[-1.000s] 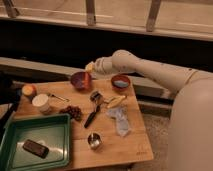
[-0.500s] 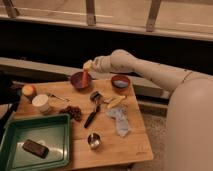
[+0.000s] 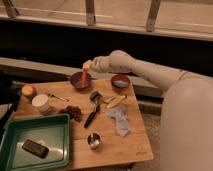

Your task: Place pepper in purple bowl

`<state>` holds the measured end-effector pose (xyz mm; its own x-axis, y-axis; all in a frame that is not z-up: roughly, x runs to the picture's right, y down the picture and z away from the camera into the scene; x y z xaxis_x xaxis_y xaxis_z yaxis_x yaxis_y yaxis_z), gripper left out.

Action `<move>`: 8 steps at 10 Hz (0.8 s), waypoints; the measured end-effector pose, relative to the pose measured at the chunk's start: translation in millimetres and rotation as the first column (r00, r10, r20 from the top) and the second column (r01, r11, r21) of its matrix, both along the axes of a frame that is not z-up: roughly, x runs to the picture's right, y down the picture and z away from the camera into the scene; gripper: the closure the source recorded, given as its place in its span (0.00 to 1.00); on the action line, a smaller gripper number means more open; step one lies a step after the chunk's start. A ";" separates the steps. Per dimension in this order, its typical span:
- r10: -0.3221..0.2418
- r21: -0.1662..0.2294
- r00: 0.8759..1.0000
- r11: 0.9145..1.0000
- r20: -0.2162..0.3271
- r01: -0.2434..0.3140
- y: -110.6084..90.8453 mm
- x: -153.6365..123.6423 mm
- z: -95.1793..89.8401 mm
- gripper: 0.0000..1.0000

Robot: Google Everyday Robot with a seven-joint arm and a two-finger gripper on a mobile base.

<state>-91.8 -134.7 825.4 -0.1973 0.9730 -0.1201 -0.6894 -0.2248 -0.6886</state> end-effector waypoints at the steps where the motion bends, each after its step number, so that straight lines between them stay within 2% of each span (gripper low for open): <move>1: -0.004 0.005 1.000 1.000 0.002 0.004 -3.0 -7.0 5.5 1.00; 5: -0.030 0.036 0.999 0.999 -0.014 0.031 -18.7 -27.5 31.4 1.00; 8: -0.016 0.060 0.999 0.998 -0.042 0.019 -30.7 -20.8 50.6 1.00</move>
<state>-112.6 -165.4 875.9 -0.1837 0.9815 -0.0537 -0.7209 -0.1717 -0.6715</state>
